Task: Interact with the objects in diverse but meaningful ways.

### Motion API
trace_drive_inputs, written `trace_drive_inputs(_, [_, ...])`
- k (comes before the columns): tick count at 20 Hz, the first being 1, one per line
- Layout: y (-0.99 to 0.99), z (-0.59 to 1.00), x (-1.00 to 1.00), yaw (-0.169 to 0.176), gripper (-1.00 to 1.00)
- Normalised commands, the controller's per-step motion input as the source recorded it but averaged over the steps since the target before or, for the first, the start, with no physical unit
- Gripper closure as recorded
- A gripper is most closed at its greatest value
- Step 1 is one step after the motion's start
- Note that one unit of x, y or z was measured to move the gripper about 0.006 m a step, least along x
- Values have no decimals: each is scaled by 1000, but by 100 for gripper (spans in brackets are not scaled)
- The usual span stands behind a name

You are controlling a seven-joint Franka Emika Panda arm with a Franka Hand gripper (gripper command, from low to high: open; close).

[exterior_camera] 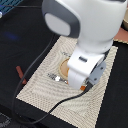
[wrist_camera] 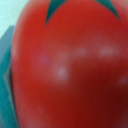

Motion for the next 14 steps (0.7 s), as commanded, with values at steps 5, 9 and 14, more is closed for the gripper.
trace_drive_inputs(5, [903,911,-418,0,100])
trace_drive_inputs(9, [792,572,-764,0,100])
trace_drive_inputs(14, [544,199,-1000,0,100])
